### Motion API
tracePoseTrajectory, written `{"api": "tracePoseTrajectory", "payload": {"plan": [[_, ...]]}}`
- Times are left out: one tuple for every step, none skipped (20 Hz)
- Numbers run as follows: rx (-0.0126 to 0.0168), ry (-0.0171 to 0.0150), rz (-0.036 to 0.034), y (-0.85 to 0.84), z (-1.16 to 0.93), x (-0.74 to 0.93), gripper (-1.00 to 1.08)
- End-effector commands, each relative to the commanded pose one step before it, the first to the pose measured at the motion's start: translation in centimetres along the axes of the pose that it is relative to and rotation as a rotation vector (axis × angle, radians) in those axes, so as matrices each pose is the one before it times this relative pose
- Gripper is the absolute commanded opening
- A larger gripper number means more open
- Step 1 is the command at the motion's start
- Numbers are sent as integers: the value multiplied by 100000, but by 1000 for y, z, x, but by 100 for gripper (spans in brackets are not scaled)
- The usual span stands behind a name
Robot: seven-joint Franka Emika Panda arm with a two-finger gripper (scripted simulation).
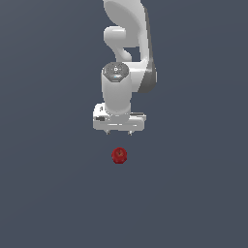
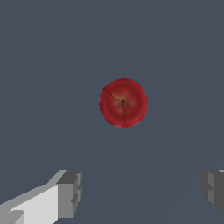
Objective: Pick up the object and move it to a goal position.
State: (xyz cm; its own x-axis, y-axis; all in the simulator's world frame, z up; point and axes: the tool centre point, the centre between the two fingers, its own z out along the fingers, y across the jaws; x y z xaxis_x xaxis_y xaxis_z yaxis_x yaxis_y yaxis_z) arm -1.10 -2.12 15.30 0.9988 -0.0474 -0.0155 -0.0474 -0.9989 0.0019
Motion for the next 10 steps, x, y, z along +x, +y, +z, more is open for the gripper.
{"api": "tracePoseTrajectory", "payload": {"plan": [[0,0,0,1,0,0,100],[-46,2,-177,-39,-25,7,100],[-127,4,-491,-98,-72,21,100],[-215,6,-815,-169,-121,33,100],[-302,8,-1113,-234,-173,43,100],[-373,8,-1313,-286,-221,46,100],[-328,5,-1079,-249,-204,30,100],[-255,2,-758,-192,-169,11,100],[-167,-2,-415,-127,-124,-7,100],[-72,-4,-96,-55,-69,-19,100]]}}
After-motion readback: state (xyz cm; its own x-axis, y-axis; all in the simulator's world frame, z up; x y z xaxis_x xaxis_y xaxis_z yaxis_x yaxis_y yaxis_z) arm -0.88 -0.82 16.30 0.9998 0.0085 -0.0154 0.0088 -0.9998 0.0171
